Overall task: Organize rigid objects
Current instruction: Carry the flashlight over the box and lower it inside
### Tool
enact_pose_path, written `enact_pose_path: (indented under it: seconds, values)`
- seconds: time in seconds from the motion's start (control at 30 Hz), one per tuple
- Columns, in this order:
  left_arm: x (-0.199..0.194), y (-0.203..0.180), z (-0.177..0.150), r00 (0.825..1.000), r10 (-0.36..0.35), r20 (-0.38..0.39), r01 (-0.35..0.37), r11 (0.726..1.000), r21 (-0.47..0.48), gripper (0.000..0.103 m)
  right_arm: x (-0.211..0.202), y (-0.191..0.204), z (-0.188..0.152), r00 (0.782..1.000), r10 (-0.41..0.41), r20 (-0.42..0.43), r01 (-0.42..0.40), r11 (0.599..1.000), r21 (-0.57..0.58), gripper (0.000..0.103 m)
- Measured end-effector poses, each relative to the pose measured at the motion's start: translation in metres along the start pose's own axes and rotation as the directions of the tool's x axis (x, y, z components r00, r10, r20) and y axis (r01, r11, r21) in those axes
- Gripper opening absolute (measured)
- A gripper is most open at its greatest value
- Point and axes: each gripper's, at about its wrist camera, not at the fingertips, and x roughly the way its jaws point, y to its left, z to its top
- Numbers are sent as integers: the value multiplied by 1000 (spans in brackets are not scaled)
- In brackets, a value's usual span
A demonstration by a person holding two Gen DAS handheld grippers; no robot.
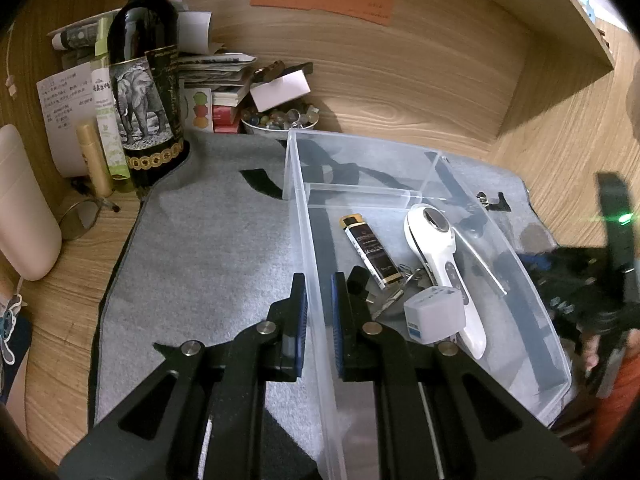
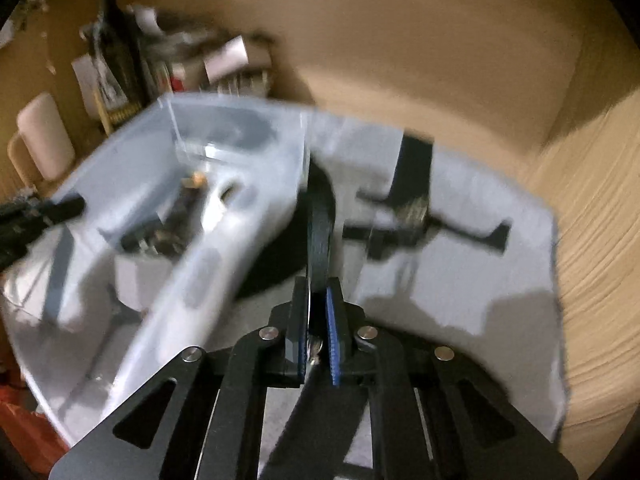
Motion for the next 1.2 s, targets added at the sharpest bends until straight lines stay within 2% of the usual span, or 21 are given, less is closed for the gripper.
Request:
enact_pose_path:
  seconds: [0.07, 0.1, 0.2, 0.47, 0.67, 0.87, 0.97, 1.07, 1.2]
  values:
    - [0, 0, 0, 1000, -1, -1, 1, 1000, -2, 11, 14, -3, -5, 999, 9, -37, -9, 1000, 13, 12]
    - [0, 0, 0, 1000, 0, -1, 0, 1000, -1, 11, 16, -3, -5, 999, 14, -33, -13, 1000, 16, 18]
    - [0, 0, 0, 1000, 0, 0, 0, 1000, -1, 11, 27, -2, -6, 998, 24, -59, -23, 1000, 15, 18]
    - [0, 1, 0, 1000, 0, -1, 0, 1000, -1, 11, 28, -4, -7, 999, 35, -22, -34, 999, 22, 14]
    - [0, 1, 0, 1000, -1, 1, 1, 1000, 0, 11, -2, -9, -4, 998, 3, 57, -5, 999, 41, 14]
    - [-1, 2, 0, 1000, -4, 2, 4, 1000, -3, 11, -47, -4, 15, 984, -18, 180, 15, 1000, 22, 14]
    - [-1, 2, 0, 1000, -4, 2, 4, 1000, -3, 11, -62, 7, 27, 973, 7, 229, -3, 1000, -16, 14]
    - [-1, 2, 0, 1000, -5, 2, 5, 1000, -5, 11, -70, 23, 37, 965, 66, 254, -53, 997, -60, 14]
    - [-1, 2, 0, 1000, -8, 4, 8, 1000, -6, 11, -59, 49, 47, 965, 122, 231, -93, 987, -133, 14]
